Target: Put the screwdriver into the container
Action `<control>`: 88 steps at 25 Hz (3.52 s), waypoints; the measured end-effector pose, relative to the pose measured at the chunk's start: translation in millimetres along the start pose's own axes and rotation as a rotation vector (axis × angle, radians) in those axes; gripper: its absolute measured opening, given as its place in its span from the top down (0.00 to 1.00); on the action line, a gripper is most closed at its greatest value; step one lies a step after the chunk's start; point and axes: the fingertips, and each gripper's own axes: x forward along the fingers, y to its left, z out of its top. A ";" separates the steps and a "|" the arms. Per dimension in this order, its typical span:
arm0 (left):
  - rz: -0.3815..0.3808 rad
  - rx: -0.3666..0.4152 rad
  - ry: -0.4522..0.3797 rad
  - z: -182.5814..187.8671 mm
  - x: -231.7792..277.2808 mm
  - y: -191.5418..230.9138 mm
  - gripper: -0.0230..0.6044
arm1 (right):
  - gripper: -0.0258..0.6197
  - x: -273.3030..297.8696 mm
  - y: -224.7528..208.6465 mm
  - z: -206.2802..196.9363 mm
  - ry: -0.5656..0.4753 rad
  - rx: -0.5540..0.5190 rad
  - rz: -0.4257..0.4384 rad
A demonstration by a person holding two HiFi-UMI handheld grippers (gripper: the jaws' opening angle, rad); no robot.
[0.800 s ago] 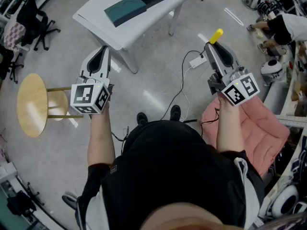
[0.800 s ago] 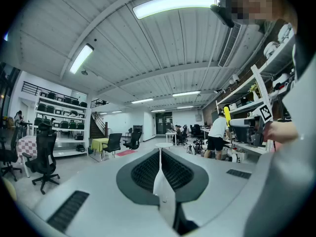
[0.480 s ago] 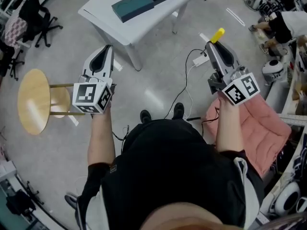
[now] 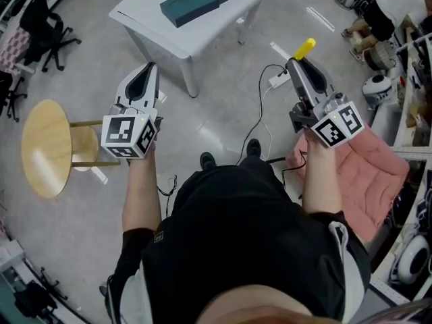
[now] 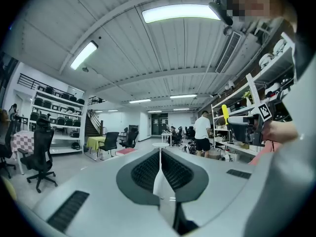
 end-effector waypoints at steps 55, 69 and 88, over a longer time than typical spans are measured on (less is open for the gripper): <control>0.060 0.012 0.092 24.4 319.3 0.7 0.93 | 0.83 126.3 -307.4 7.7 -0.022 0.190 0.122; 0.066 0.021 0.080 10.2 368.7 52.0 0.93 | 0.83 175.6 -338.9 -3.9 0.042 0.154 0.071; 0.087 -0.083 0.042 -19.5 431.8 170.2 0.93 | 0.83 349.4 -357.2 -20.3 0.154 0.083 0.138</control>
